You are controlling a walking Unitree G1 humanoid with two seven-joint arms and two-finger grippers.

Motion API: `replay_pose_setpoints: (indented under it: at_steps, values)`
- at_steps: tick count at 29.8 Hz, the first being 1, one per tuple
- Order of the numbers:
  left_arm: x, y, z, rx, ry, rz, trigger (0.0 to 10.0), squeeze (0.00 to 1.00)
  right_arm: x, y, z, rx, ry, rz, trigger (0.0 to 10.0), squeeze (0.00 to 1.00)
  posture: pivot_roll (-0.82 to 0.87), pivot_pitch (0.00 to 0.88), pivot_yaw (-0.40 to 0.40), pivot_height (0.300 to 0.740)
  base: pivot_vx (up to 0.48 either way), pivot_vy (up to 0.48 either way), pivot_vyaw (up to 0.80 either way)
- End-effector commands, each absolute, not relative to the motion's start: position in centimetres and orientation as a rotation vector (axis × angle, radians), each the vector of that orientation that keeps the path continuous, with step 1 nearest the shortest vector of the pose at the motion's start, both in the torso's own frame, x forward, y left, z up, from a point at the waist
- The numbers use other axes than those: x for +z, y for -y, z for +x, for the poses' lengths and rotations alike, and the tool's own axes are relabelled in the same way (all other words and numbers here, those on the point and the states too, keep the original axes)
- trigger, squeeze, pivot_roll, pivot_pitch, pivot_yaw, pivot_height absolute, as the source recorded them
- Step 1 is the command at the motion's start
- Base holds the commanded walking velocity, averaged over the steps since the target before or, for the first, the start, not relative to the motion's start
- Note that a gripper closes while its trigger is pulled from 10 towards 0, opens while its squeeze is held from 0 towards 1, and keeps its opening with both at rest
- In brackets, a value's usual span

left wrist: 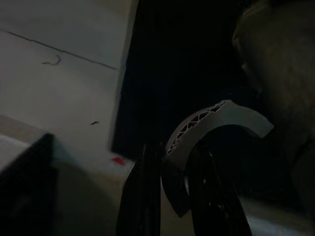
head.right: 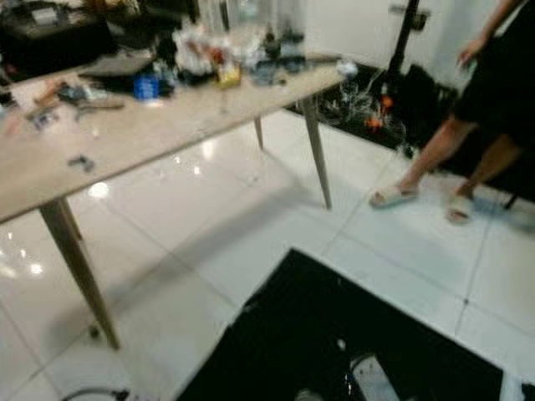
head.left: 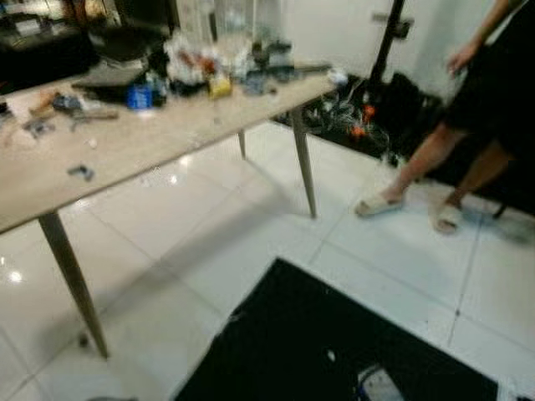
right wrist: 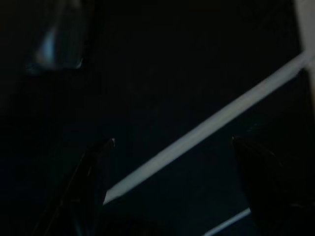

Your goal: Picking trash to rubbish bin

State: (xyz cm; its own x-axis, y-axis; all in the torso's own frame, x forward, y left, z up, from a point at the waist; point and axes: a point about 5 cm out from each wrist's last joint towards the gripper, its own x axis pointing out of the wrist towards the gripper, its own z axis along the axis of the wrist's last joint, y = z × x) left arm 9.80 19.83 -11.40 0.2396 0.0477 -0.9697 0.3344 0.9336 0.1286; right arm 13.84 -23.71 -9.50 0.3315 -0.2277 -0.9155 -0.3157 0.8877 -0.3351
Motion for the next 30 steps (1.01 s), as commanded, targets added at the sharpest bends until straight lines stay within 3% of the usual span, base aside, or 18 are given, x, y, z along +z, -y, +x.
replay_pose_setpoints:
  at_steps: [1,12,13,14,15,16,30]
  values:
    - [-11.5,-18.8,10.2,-0.243,-1.316,0.365,10.0,0.0,-9.5,23.8,13.7,0.063,-1.255,-0.522,10.0,0.0,-0.11,0.058,0.092,0.74,0.0,0.0,-0.78]
    - [-11.5,-18.0,10.3,-0.292,-1.307,0.371,10.0,0.0,-9.6,23.6,13.5,0.073,-1.262,-0.531,10.0,0.0,-0.09,0.054,0.085,0.74,0.0,0.0,-0.78]
    - [-11.5,-17.9,10.2,-0.307,-1.309,0.35,0.0,0.0,-9.6,23.6,13.5,0.074,-1.262,-0.532,10.0,0.0,-0.09,0.054,0.085,0.74,0.0,0.0,-0.78]
    - [-11.6,-18.0,9.8,-0.296,-1.317,0.358,0.2,0.0,-9.6,23.6,13.6,0.076,-1.261,-0.533,10.0,0.0,-0.09,0.051,0.085,0.74,0.0,0.0,-0.78]
    - [-11.7,-18.1,9.6,-0.286,-1.328,0.374,5.8,0.0,-9.6,23.5,13.6,0.077,-1.26,-0.533,10.0,0.0,-0.09,0.049,0.086,0.74,0.0,0.0,-0.78]
    - [-11.7,-18.2,9.4,-0.278,-1.336,0.378,10.0,0.0,-9.6,23.5,13.7,0.077,-1.258,-0.532,10.0,0.0,-0.09,0.047,0.085,0.74,0.0,0.0,-0.78]
    - [-11.7,-18.3,9.1,-0.31,-1.355,0.376,10.0,0.0,-9.6,23.4,13.9,0.077,-1.253,-0.532,10.0,0.0,-0.1,0.039,0.085,0.74,0.0,0.0,-0.78]
